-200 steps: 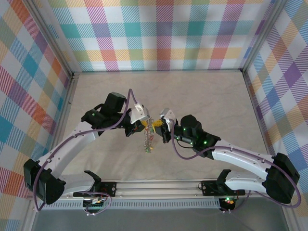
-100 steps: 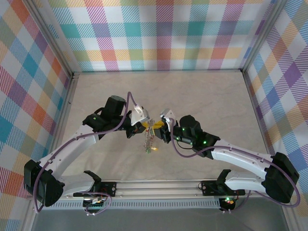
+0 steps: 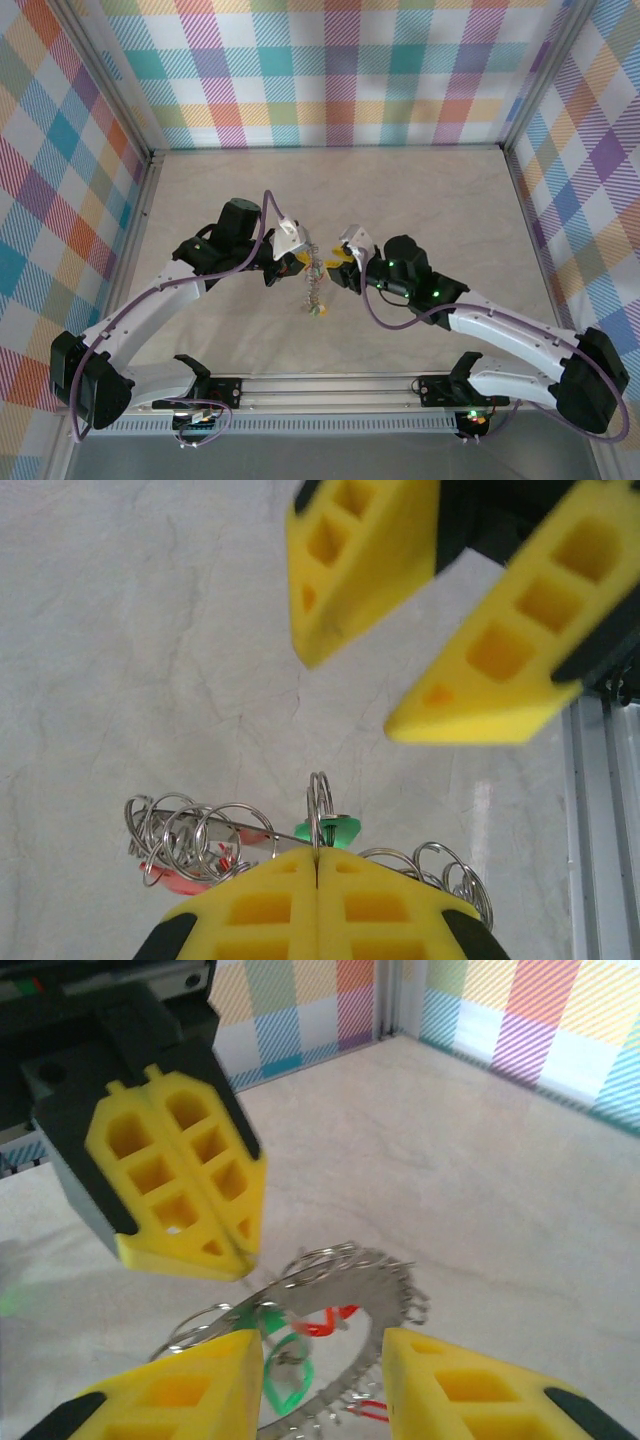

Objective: Put the keys on the keyring

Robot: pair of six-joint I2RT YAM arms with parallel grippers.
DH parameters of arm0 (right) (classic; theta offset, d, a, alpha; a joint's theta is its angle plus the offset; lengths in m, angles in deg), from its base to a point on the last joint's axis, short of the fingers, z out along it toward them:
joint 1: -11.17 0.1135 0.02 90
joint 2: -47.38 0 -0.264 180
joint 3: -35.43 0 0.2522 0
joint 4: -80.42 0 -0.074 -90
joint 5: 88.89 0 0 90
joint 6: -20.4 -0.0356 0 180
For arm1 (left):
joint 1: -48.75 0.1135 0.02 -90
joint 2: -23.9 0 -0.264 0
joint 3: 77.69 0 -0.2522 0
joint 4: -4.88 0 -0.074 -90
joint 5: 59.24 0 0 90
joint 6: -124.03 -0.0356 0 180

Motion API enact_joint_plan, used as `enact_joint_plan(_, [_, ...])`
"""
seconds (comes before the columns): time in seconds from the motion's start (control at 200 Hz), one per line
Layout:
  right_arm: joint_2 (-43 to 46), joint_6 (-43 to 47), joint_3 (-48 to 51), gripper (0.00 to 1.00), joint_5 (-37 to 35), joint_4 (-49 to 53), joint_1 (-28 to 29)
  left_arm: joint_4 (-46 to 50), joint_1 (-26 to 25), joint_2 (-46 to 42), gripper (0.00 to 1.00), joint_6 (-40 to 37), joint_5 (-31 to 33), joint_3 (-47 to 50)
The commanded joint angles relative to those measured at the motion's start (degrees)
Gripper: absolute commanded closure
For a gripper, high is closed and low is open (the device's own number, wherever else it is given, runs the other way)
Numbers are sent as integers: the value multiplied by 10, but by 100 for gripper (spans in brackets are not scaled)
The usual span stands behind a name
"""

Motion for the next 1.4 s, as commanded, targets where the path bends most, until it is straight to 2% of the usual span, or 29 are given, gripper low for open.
enact_joint_plan(0.0, [12,88,-8,61,117,-8,-39,-18,4,-10,100,-19,-42,2])
enact_joint_plan(0.09, [-6,143,-27,59,228,20,-70,-16,4,-11,100,-22,-47,3])
enact_joint_plan(0.215, [-44,222,-71,58,278,85,-76,-16,4,-8,100,-25,-56,3])
enact_joint_plan(0.35, [-86,238,-105,55,322,109,-87,-20,5,-3,100,-23,-61,3])
enact_joint_plan(0.635, [-127,258,-129,54,335,149,-91,-24,4,-2,100,-23,-64,6])
enact_joint_plan(0.815, [-133,268,-138,59,346,167,-91,-27,4,-2,100,-24,-68,6])
enact_joint_plan(0.935, [-136,265,-138,66,355,162,-91,-29,4,-2,100,-25,-74,7])
enact_joint_plan(1.395, [-147,249,-132,72,373,138,-91,-39,4,-3,100,-24,-89,16])
